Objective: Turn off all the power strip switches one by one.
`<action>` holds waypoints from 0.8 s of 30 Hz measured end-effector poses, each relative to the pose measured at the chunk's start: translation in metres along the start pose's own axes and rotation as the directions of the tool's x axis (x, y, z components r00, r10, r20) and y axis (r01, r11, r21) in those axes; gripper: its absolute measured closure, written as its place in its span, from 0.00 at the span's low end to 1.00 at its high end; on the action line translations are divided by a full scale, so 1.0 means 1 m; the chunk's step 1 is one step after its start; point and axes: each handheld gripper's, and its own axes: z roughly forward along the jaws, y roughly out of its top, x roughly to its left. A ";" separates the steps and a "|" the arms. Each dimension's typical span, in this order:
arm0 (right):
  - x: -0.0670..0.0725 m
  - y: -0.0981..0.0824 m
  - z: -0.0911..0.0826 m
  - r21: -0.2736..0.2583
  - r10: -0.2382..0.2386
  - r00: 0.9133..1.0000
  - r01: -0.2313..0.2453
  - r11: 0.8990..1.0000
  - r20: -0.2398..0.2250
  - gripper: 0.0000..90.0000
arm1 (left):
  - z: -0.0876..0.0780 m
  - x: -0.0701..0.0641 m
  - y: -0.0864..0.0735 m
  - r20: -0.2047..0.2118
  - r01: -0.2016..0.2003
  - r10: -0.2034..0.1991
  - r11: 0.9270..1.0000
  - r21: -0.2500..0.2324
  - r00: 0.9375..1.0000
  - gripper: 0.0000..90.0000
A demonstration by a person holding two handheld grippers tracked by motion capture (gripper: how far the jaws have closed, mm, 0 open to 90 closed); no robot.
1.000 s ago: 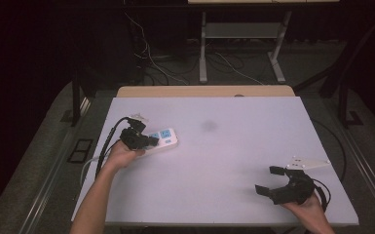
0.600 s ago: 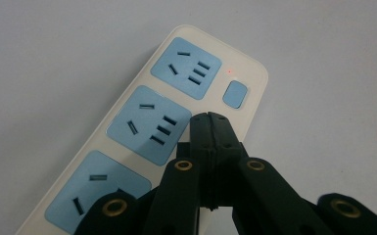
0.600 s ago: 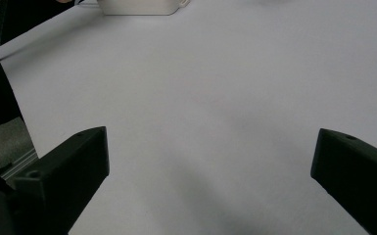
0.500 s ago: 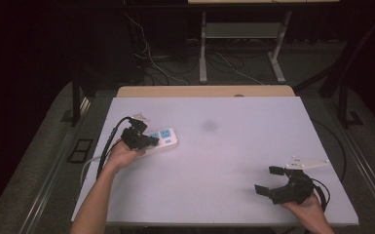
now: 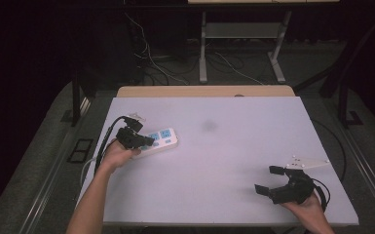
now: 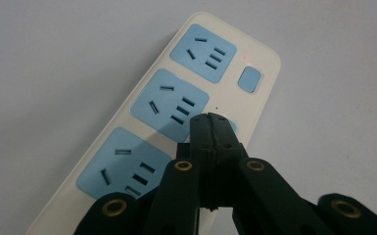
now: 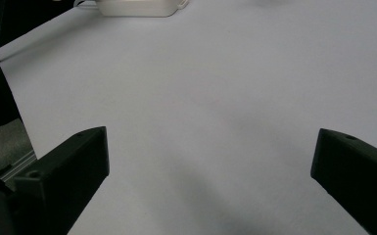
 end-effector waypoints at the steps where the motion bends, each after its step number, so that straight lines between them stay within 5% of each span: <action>1: 0.000 0.000 0.000 -0.001 0.000 1.000 0.000 1.000 0.000 0.01 | -0.001 0.000 0.001 0.006 0.002 -0.002 1.000 -0.013 1.000 0.99; 24: 0.000 0.000 0.000 0.000 0.001 1.000 -0.001 1.000 0.002 0.01 | -0.013 -0.014 0.032 -0.010 -0.062 0.061 0.997 -0.041 0.998 0.99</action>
